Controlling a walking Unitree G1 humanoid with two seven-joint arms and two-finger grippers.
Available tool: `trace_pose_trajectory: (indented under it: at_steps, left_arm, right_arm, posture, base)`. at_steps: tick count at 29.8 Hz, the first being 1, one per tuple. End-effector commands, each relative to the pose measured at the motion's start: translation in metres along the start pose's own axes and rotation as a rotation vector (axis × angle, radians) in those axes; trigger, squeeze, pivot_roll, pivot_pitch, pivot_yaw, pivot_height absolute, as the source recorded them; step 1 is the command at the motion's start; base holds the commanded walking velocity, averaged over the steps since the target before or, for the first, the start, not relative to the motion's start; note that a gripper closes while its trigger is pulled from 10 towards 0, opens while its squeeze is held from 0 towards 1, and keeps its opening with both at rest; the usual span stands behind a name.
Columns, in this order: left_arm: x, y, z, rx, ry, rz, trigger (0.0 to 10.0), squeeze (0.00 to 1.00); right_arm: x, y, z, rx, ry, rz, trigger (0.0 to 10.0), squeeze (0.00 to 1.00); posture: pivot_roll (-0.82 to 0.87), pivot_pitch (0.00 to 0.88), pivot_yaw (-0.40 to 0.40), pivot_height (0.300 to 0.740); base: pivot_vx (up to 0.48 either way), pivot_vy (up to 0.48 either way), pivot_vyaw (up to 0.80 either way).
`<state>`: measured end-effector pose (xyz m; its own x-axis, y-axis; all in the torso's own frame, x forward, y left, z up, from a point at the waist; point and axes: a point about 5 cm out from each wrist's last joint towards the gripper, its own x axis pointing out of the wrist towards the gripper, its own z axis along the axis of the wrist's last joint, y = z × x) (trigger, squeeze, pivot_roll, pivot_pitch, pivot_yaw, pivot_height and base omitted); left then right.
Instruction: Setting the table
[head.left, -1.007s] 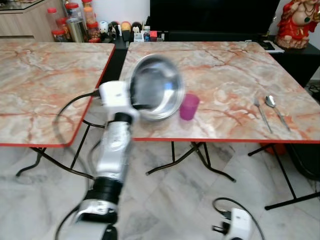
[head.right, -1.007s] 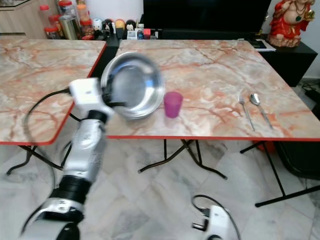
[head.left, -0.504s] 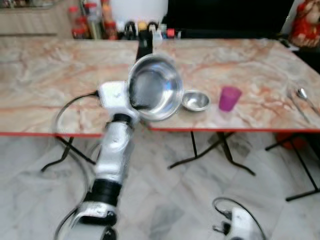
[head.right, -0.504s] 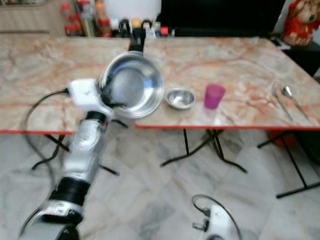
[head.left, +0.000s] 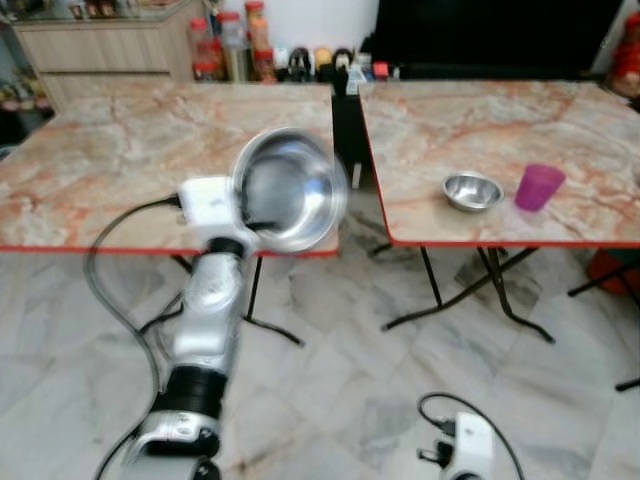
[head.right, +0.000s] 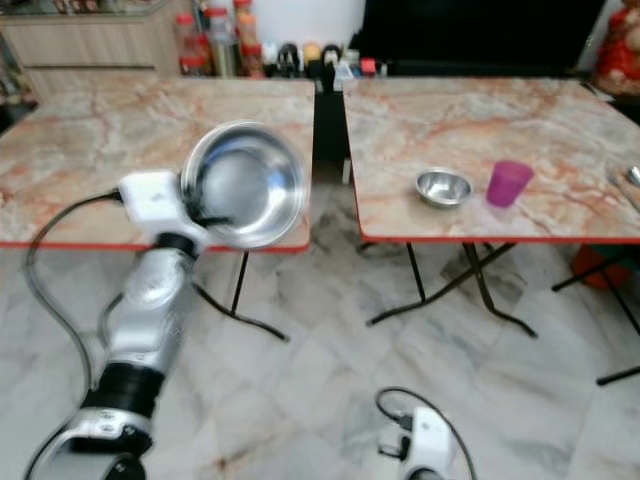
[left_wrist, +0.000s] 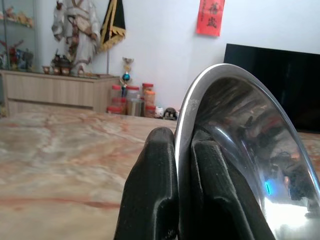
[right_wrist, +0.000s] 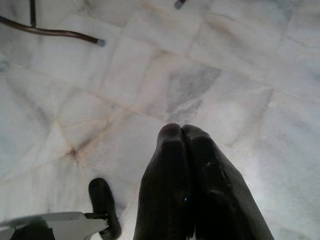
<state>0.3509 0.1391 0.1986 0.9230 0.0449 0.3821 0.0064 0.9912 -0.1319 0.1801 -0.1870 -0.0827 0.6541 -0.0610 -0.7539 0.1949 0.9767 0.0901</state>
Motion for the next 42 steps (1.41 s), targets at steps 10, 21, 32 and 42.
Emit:
trace_pose_trajectory:
  at_steps: [10,21,32,42]
  left_arm:
    - [0.004,-0.015,0.008,-0.022,-0.028,-0.03,10.0,0.0]
    - [0.005,-0.014,0.008,0.041,-0.018,-0.017,10.0,0.0]
    - [0.003,-0.024,0.005,0.009,0.0,-0.054,10.0,0.0]
    - [0.004,-0.024,0.005,0.015,0.011,-0.061,10.0,0.0]
  right_arm:
    - [-0.001,-0.008,0.002,0.003,-0.004,-0.018,10.0,0.0]
    - [0.0,-0.007,0.002,0.0,-0.005,-0.016,10.0,0.0]
    - [0.0,-0.007,0.005,-0.038,-0.023,-0.028,10.0,0.0]
    - [0.0,-0.004,0.004,-0.004,-0.019,-0.008,10.0,0.0]
  posture:
    - [-0.02,0.043,-0.028,0.74]
    - [-0.02,0.056,-0.027,0.74]
    - [-0.02,0.056,-0.024,0.74]
    - [-0.02,0.051,-0.019,0.74]
  base:
    - [0.0,0.48,-0.24]
    - [0.0,0.303,0.0]
    - [0.0,0.0,0.11]
    - [0.339,0.0,0.2]
